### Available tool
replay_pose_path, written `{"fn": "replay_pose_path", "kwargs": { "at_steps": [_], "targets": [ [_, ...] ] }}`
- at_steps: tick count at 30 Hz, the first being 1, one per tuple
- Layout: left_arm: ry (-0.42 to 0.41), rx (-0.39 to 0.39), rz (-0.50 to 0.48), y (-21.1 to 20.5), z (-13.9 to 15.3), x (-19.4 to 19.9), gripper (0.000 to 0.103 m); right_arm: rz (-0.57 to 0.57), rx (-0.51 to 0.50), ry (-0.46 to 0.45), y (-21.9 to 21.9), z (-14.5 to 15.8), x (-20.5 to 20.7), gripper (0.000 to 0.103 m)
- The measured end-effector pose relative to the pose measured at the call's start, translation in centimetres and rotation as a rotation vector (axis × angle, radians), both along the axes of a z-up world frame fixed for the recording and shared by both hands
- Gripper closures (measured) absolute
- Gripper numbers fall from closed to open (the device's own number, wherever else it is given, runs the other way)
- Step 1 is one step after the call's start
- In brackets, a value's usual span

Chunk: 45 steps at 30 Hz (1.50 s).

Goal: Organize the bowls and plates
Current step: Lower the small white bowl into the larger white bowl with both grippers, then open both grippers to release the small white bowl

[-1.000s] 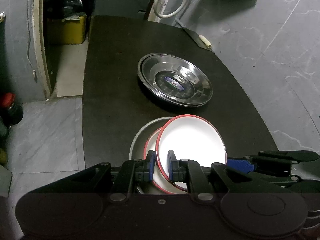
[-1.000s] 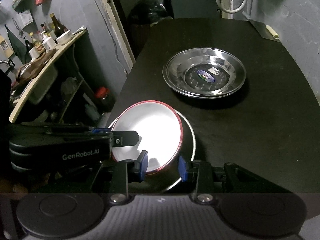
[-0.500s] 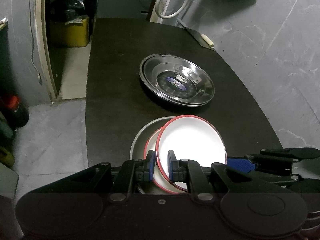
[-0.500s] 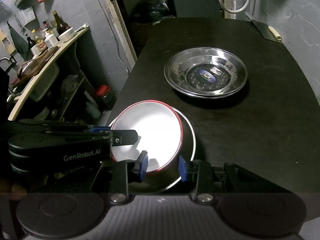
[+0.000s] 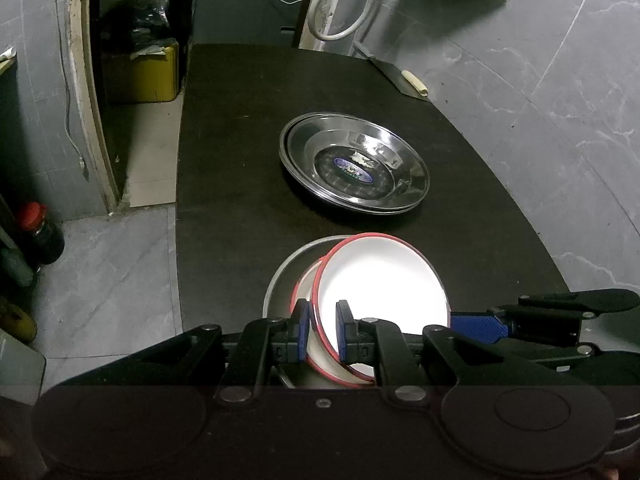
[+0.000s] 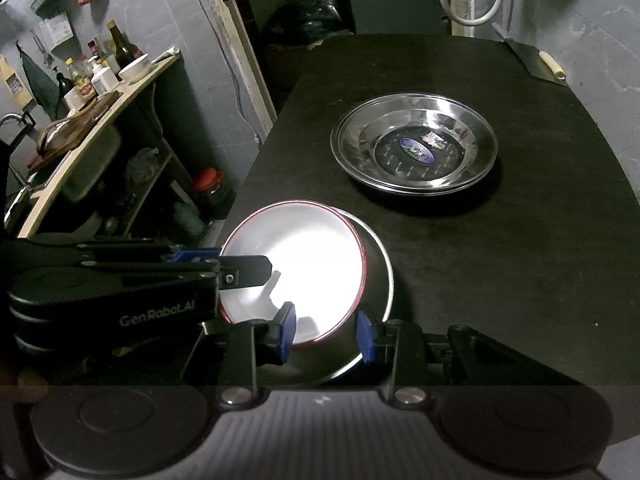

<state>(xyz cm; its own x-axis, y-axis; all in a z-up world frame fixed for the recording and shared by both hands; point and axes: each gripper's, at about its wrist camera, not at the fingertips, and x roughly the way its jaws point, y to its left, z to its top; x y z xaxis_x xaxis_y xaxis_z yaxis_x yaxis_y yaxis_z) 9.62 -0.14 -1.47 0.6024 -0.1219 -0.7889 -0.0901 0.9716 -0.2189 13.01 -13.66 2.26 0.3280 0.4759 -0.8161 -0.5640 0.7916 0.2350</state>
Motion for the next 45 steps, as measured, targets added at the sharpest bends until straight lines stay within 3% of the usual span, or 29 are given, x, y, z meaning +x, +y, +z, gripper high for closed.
{"fn": "replay_pose_path", "kwargs": {
  "at_steps": [13, 17, 25, 32, 34, 36, 37, 40, 42, 45],
  "targets": [
    [-0.001, 0.001, -0.001, 0.0, 0.3, -0.2, 0.087, 0.004, -0.001, -0.001, 0.0, 0.0, 0.1, 0.066],
    [-0.011, 0.025, 0.004, 0.0, 0.6, -0.4, 0.077, 0.001, 0.000, -0.005, -0.1, 0.2, 0.1, 0.066],
    [-0.011, 0.007, 0.011, 0.6, 0.3, -0.7, 0.075, 0.005, 0.000, -0.008, -0.3, 0.4, 0.1, 0.066],
    [-0.033, -0.052, 0.032, 1.4, 0.1, -1.2, 0.063, -0.007, 0.005, -0.048, -0.8, 0.9, -0.5, 0.065],
    [-0.063, -0.075, 0.037, 1.7, 0.6, -1.6, 0.056, -0.027, 0.008, -0.081, -1.4, 1.5, -0.7, 0.056],
    [-0.094, -0.090, 0.058, 2.2, 1.1, -2.2, 0.019, -0.051, 0.016, -0.103, -2.0, 1.9, -0.8, 0.046],
    [-0.115, -0.080, 0.076, 2.3, 1.4, -2.6, 0.014, -0.067, 0.018, -0.114, -2.4, 2.1, -0.8, 0.043],
    [-0.153, -0.055, 0.118, 3.0, 2.1, -3.6, 0.007, -0.102, 0.011, -0.122, -3.2, 2.2, -0.6, 0.029],
    [-0.144, -0.049, 0.151, 3.5, 2.0, -4.0, 0.001, -0.126, 0.004, -0.112, -3.8, 2.1, -0.2, 0.016],
    [-0.106, -0.010, 0.206, 4.2, 1.8, -4.1, 0.001, -0.159, -0.017, -0.104, -4.5, 1.8, 0.3, 0.002]
  ]
}}
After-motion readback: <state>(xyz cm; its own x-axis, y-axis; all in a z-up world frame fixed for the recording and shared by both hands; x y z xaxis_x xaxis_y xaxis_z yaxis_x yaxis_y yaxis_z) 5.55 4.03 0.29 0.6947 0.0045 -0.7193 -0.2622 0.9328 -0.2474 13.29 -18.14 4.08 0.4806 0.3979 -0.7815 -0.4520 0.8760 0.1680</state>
